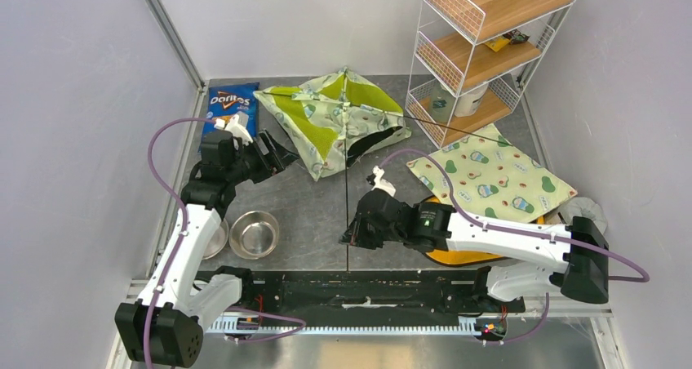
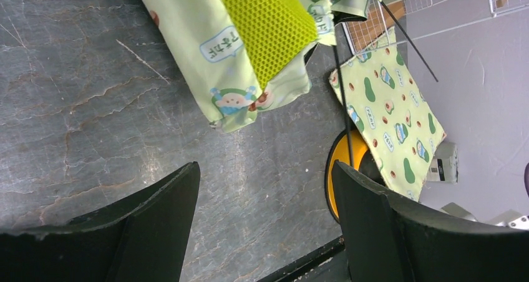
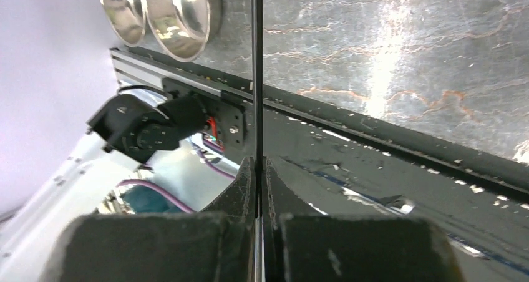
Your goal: Set up the pet tent
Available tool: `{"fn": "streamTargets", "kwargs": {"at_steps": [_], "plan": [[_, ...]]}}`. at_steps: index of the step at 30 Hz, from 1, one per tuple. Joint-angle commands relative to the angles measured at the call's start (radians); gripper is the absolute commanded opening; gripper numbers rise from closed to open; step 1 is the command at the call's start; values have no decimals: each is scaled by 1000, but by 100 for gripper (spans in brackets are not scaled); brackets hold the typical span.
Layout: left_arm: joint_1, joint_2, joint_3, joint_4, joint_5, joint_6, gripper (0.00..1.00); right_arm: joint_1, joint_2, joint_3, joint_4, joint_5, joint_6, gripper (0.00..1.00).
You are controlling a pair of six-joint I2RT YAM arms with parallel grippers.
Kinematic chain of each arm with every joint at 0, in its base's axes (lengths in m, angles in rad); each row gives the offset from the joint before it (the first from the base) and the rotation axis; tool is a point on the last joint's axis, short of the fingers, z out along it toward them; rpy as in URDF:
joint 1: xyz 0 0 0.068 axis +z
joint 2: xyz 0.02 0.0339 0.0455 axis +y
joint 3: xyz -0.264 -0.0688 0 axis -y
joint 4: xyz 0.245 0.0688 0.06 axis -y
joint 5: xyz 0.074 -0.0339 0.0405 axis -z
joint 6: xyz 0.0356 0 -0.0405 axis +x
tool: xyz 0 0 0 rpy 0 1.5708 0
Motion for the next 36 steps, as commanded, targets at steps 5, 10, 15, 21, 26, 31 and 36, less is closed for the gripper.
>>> {"fn": "streamTargets", "kwargs": {"at_steps": [5,10,15,21,26,31,36], "plan": [[-3,3,41,23,-2,-12,83,-97,33,115,-103,7,225,0],[-3,-5,26,21,-10,-10,83,-98,81,120,-184,-127,213,0],[-3,-19,11,18,-13,-5,83,-98,79,100,-261,-180,175,0],[-3,-31,10,14,-18,-5,83,-93,78,107,-277,-198,167,0],[-3,-40,10,8,-26,-2,83,-88,63,136,-292,-234,171,0],[-4,-44,9,1,-34,4,83,-89,47,169,-300,-259,186,0],[-4,-44,7,0,-39,5,83,-93,71,207,-299,-272,194,0]]}}
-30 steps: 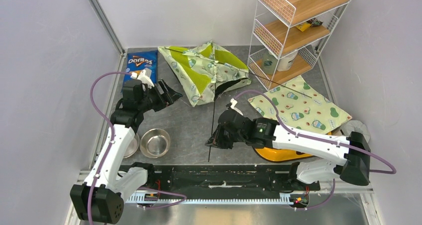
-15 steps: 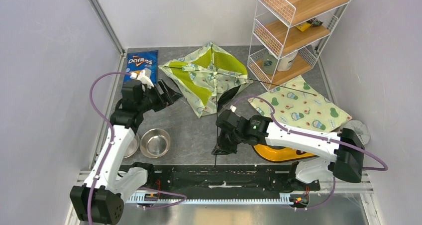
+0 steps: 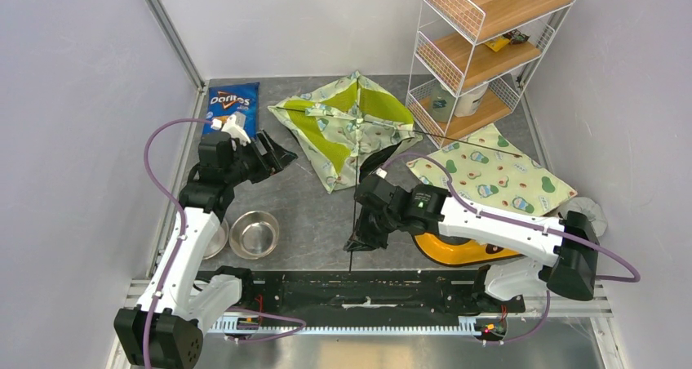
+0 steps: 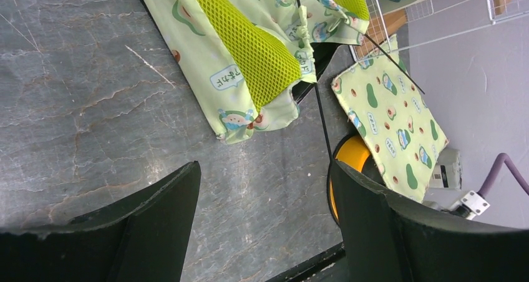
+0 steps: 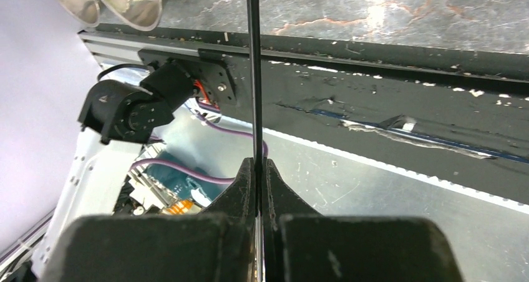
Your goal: Set up the pet tent
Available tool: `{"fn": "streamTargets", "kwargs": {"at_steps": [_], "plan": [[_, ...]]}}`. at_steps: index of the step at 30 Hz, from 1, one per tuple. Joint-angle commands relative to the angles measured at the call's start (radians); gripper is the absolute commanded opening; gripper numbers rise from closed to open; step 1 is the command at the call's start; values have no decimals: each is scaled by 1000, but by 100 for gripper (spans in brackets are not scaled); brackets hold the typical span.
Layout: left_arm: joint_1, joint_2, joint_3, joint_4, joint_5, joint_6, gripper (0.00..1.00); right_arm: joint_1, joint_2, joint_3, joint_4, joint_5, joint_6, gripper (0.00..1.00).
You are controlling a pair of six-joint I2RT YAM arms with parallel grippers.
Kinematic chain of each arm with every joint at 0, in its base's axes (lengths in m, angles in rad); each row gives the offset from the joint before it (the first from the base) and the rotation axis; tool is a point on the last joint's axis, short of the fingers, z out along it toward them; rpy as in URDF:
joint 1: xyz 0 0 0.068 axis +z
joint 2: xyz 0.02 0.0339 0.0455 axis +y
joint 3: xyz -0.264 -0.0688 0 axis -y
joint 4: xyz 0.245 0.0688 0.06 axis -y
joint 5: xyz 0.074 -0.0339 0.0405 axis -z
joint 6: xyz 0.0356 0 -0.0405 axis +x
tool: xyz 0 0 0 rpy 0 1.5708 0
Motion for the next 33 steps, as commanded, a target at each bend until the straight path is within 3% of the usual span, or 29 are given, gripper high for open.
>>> {"fn": "streamTargets", "kwargs": {"at_steps": [1,16,22,26,33], "plan": [[-4,-18,7,8,-13,5,83,-9,-2,74,-18,-27,37,0],[-3,-3,38,-5,-34,4,83,-93,68,324,-72,-18,-62,0],[-3,25,72,-2,-36,1,83,-94,101,479,-120,158,-231,0],[-3,47,75,36,-19,9,83,-96,77,455,-31,288,-360,0],[-5,106,52,170,30,61,83,-112,85,414,105,359,-504,0]]}}
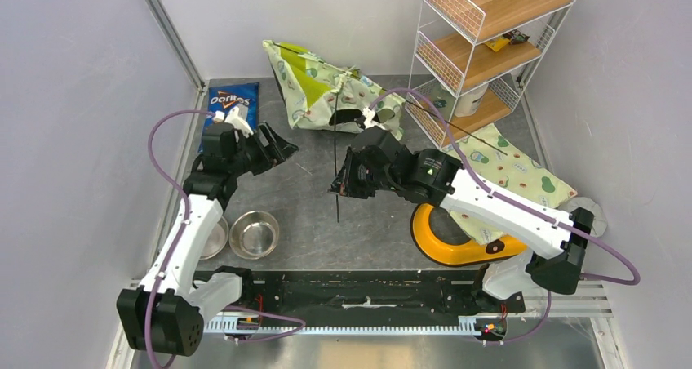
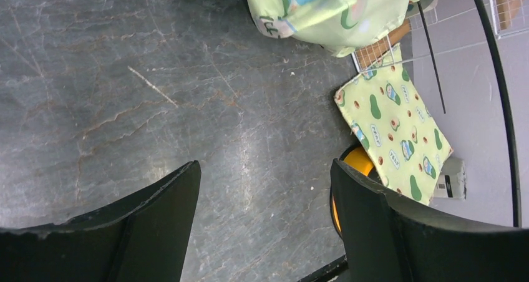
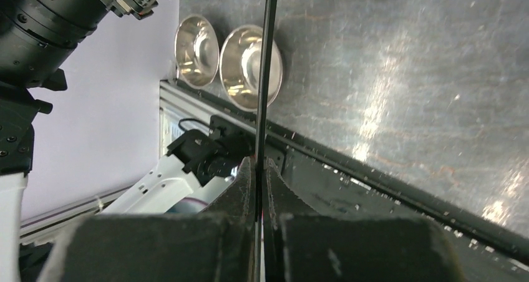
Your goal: Set up the pet tent
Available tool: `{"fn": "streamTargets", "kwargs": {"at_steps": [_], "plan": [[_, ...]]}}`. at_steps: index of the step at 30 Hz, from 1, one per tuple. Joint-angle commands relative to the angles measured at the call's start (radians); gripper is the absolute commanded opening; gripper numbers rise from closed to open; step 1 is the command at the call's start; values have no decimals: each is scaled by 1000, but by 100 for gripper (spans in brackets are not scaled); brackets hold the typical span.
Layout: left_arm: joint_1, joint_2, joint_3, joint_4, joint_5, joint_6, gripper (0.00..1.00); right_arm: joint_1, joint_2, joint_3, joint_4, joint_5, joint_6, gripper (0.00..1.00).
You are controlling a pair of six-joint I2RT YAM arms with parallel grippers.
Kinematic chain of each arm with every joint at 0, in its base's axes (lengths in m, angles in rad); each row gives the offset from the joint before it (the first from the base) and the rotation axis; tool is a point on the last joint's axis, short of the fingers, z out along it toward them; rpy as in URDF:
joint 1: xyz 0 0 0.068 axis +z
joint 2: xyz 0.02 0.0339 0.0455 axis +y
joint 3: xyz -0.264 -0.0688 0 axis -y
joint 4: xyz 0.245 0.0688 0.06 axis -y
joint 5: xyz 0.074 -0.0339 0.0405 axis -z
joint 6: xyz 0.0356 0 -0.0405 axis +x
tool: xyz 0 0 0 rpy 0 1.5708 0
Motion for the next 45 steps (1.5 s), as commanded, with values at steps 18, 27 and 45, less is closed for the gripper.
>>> {"fn": "streamTargets", "kwargs": {"at_steps": [18,27,45], "plan": [[-44,163,15,545,78,385,78,-102,-52,-81,145,271,-236,0],[-44,172,101,517,39,468,78,-117,-101,-140,115,252,-362,0],[-44,42,36,398,-47,394,78,-125,-272,-462,-48,239,-362,0]]}}
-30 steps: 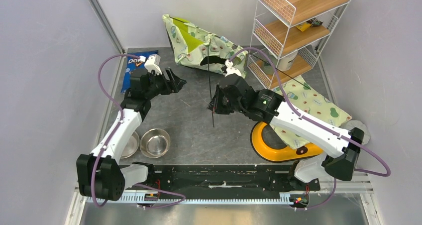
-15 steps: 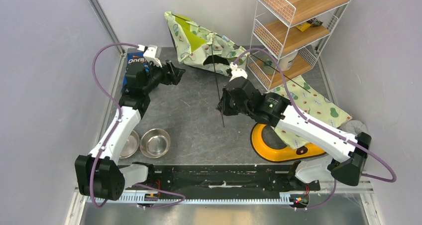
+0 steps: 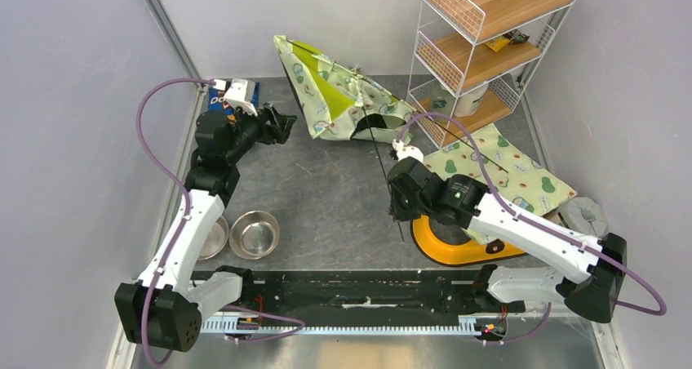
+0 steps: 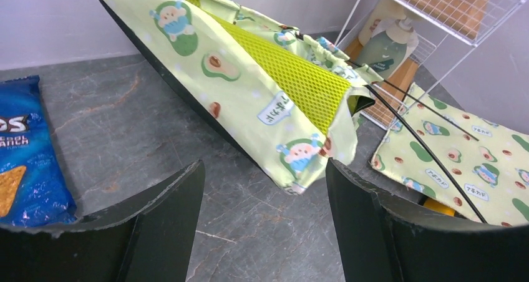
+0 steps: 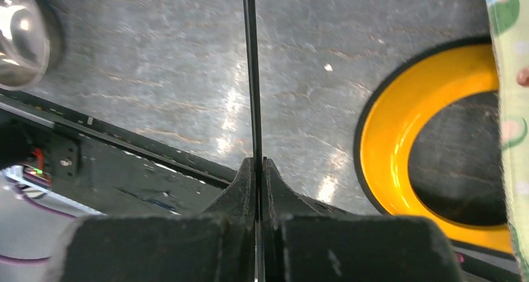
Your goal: Set up the pet tent
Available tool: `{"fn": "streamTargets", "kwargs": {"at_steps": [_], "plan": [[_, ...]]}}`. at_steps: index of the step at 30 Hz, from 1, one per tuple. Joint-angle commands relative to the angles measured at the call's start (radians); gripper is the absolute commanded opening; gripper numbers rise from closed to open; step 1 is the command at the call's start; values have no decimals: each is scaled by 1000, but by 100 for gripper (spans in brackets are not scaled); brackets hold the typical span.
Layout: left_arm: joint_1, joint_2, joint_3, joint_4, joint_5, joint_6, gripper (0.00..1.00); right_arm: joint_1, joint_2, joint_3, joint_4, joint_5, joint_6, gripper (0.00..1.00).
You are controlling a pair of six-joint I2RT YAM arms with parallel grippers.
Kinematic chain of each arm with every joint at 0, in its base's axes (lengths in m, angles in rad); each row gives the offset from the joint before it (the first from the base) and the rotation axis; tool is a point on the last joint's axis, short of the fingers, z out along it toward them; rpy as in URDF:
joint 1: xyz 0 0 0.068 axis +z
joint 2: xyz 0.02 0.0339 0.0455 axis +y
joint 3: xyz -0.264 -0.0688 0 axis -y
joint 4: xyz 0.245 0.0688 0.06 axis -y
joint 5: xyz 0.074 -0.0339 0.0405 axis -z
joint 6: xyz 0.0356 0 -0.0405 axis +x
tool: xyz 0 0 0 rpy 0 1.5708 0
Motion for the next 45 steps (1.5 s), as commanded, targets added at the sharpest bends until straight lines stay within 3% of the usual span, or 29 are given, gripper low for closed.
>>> {"fn": "streamTargets", "kwargs": {"at_steps": [1,25,45], "plan": [[-3,7,-20,-11,-33,-10,78,-26,-29,-61,28,86,-5,0],[-3,64,-24,-25,-51,-33,78,-26,139,-157,-2,-35,-13,0],[-3,67,-41,-73,-59,-44,78,-26,155,-174,6,-64,-6,0]]}}
